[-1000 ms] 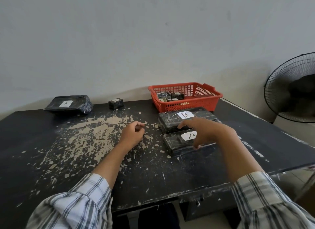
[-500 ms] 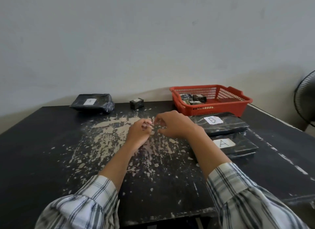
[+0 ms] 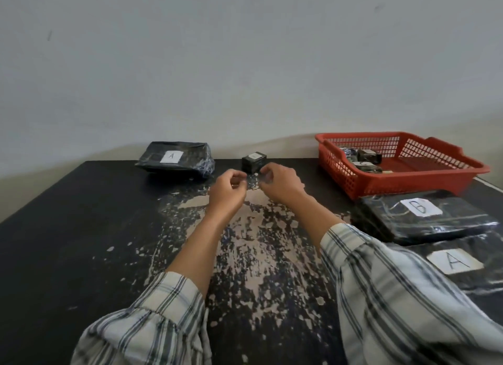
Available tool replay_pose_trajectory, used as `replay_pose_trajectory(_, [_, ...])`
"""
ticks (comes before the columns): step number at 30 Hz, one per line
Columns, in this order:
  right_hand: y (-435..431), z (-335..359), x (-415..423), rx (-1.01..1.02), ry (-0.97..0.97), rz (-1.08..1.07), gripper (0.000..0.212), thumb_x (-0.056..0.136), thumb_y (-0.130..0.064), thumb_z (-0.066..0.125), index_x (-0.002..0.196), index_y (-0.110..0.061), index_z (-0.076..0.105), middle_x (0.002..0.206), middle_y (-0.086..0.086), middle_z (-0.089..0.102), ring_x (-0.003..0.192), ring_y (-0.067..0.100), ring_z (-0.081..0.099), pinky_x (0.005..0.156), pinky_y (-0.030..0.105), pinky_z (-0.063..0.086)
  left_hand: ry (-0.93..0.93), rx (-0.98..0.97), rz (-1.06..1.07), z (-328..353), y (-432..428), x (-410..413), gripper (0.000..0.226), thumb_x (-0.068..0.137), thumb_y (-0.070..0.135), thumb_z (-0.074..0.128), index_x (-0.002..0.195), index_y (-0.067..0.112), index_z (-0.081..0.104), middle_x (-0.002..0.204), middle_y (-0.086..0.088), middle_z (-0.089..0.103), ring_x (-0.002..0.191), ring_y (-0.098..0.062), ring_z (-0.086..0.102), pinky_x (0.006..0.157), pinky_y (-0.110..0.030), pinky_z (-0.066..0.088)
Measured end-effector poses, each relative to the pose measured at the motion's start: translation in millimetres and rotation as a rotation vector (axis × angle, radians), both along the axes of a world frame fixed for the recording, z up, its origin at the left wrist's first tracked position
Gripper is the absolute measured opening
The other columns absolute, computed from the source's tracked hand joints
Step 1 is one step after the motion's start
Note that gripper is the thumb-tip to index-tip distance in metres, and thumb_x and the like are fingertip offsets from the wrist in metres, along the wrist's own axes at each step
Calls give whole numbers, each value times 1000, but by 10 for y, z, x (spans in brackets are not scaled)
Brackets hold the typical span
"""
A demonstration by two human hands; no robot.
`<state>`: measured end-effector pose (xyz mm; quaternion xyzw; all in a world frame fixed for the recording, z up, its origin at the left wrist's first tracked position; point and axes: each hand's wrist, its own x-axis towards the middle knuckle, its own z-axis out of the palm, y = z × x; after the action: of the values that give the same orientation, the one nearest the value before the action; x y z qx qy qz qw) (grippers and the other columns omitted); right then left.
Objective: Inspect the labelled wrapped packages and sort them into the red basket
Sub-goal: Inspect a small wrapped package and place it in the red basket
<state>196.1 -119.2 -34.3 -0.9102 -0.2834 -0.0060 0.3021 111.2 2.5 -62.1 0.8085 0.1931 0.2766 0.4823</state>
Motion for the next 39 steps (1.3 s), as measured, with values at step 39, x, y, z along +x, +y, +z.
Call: replay_pose_trajectory(39, [-370, 843, -319, 835, -36, 190, 67, 85, -22, 85, 141, -29, 48, 129, -12, 61, 117, 1, 59, 94, 14, 47, -388, -420, -105, 1130, -449, -142, 25, 101, 17, 61, 126, 15, 66, 110, -5, 76, 101, -16, 75, 86, -27, 62])
